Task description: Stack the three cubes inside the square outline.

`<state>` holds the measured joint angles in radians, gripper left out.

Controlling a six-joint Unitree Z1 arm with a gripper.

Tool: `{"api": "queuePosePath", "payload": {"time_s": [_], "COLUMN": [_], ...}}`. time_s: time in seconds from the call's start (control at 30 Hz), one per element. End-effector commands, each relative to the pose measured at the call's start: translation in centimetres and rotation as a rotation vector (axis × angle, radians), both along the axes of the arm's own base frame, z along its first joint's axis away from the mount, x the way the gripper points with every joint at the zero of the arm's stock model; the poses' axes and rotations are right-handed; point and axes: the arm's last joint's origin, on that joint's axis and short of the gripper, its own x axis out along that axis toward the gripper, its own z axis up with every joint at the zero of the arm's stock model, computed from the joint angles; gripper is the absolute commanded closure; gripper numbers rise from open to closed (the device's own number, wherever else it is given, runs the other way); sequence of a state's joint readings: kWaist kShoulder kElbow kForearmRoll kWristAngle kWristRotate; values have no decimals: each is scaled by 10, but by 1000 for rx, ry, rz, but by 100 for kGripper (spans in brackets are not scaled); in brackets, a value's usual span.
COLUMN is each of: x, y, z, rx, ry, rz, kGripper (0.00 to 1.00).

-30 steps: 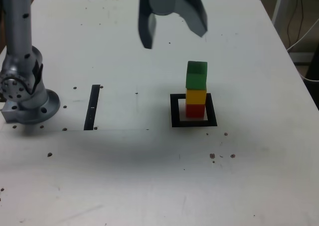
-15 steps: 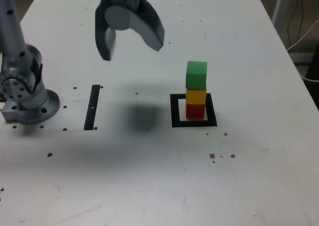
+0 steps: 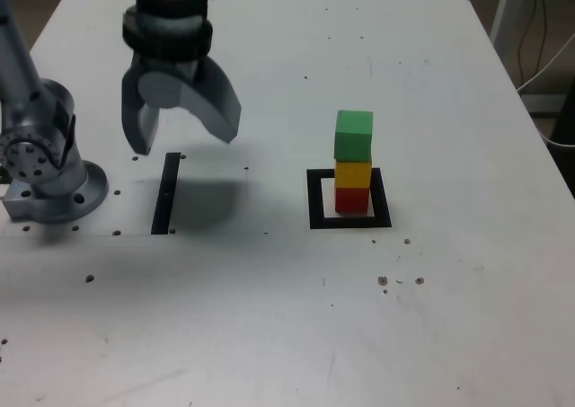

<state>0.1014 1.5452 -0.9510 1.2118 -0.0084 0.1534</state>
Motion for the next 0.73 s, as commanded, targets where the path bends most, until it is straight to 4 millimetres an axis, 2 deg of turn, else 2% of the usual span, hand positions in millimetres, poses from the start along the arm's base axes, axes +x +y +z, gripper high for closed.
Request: {"api": "queuePosePath", "payload": {"time_s": [0.0, 0.33, 0.7], "x": [-5, -18, -21], "y": [0, -1, -2], "z": [-7, -30, -33], "rx": [-4, -23, -28], "ry": [-6, 9, 8], "rz": [6, 20, 21], "kGripper": [1, 1, 1]}}
